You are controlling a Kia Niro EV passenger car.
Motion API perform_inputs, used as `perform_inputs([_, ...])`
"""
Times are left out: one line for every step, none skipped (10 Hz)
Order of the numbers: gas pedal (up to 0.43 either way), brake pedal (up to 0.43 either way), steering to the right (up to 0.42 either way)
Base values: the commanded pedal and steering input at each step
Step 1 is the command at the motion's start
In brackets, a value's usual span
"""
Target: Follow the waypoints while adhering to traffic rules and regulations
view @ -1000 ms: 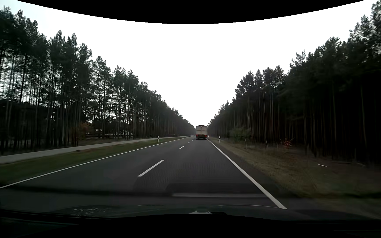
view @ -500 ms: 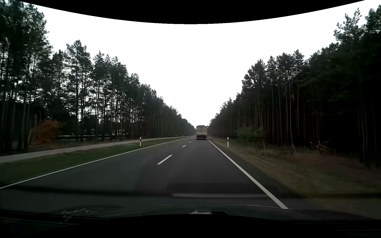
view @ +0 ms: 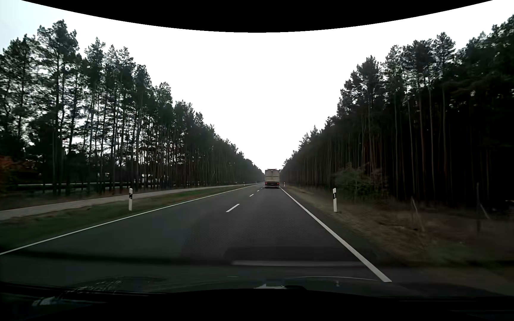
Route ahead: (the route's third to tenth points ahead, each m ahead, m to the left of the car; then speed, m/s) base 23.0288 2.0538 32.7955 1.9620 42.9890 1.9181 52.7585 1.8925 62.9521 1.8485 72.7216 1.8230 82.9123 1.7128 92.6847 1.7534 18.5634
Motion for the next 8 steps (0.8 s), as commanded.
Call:
perform_inputs([0.197,0.0,0.001])
perform_inputs([0.197,0.0,0.001])
perform_inputs([0.197,0.0,0.002])
perform_inputs([0.197,0.0,0.003])
perform_inputs([0.197,0.0,0.003])
perform_inputs([0.197,0.0,0.002])
perform_inputs([0.197,0.0,0.002])
perform_inputs([0.197,0.0,0.002])
